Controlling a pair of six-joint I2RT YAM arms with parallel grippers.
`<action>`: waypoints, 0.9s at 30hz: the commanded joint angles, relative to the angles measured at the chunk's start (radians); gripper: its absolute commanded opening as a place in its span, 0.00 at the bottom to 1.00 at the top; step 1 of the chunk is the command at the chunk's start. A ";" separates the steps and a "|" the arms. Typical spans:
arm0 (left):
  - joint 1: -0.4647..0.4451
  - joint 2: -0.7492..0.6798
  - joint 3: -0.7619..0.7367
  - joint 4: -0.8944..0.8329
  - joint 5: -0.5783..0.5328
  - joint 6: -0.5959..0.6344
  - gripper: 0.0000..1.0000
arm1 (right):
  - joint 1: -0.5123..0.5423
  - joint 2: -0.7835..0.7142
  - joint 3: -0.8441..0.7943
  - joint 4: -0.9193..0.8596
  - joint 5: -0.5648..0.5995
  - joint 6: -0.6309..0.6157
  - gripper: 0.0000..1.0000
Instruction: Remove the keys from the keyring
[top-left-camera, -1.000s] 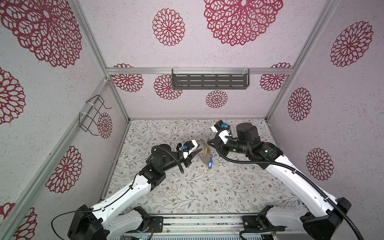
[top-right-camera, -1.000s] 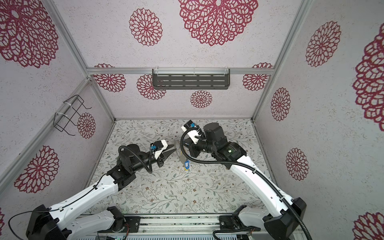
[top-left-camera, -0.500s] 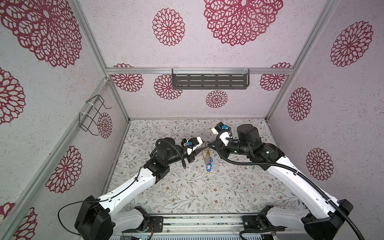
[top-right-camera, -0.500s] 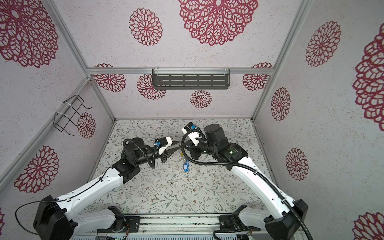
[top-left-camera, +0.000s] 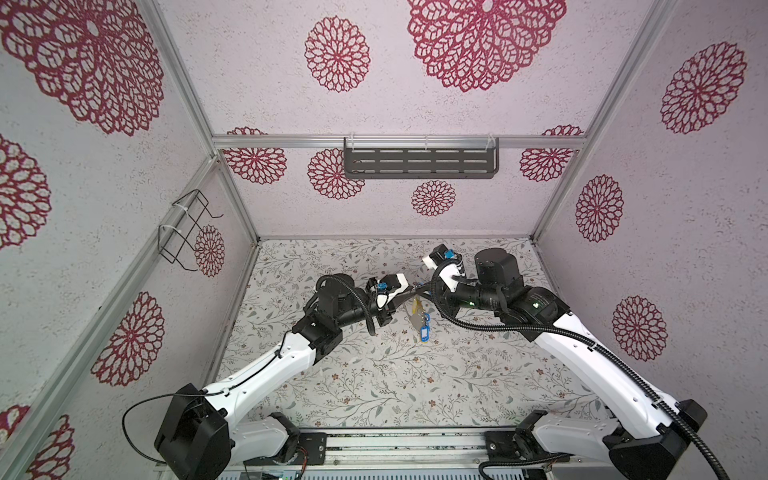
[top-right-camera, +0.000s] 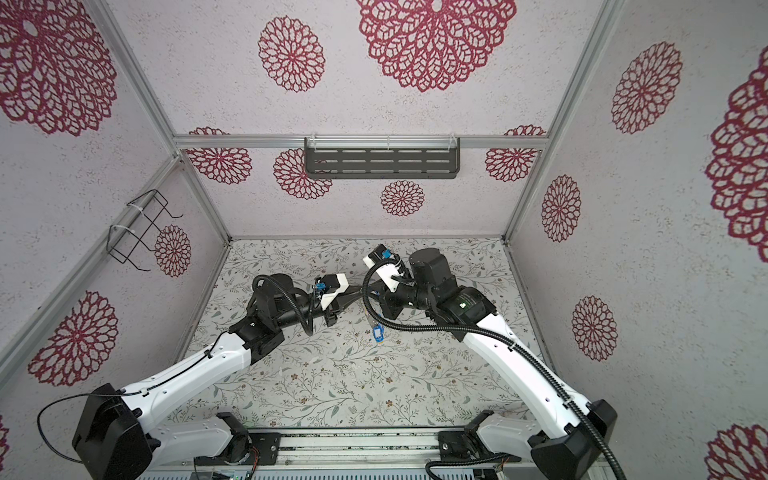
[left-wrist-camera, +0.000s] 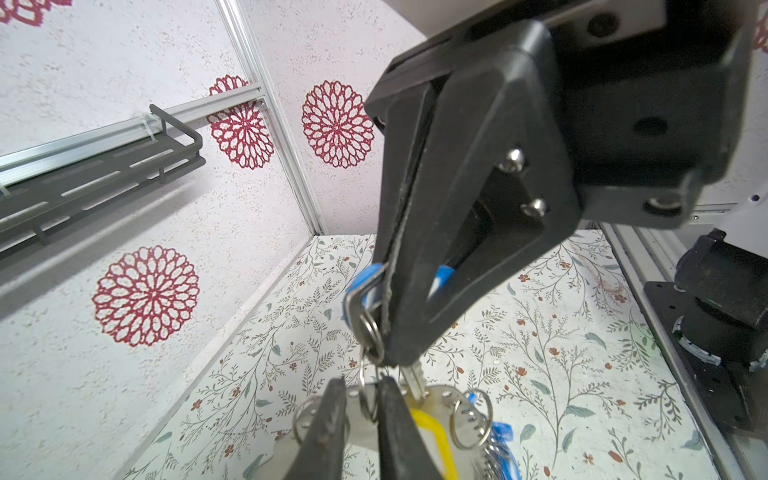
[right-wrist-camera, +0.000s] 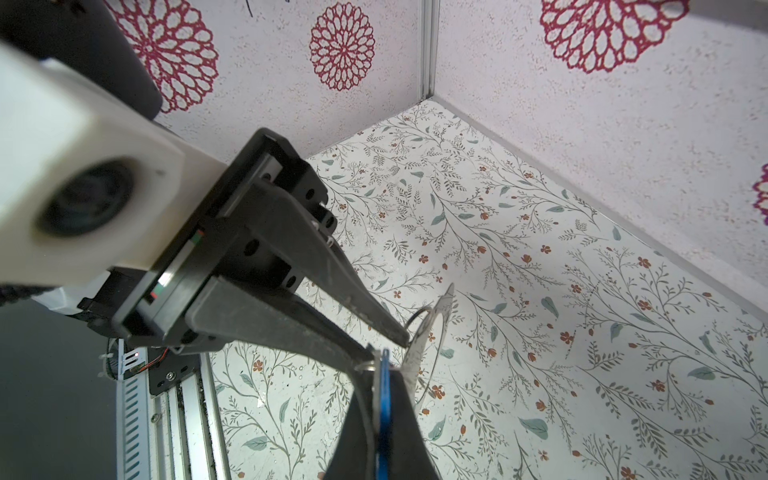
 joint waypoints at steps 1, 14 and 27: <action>0.001 0.007 0.021 0.026 -0.001 0.000 0.10 | -0.004 -0.043 0.014 0.031 -0.028 0.001 0.00; -0.005 0.037 0.098 -0.132 0.007 0.025 0.00 | 0.042 0.021 0.089 -0.002 -0.052 0.027 0.00; -0.016 0.055 0.090 -0.080 0.008 -0.025 0.00 | 0.131 0.065 0.081 0.039 -0.079 0.081 0.00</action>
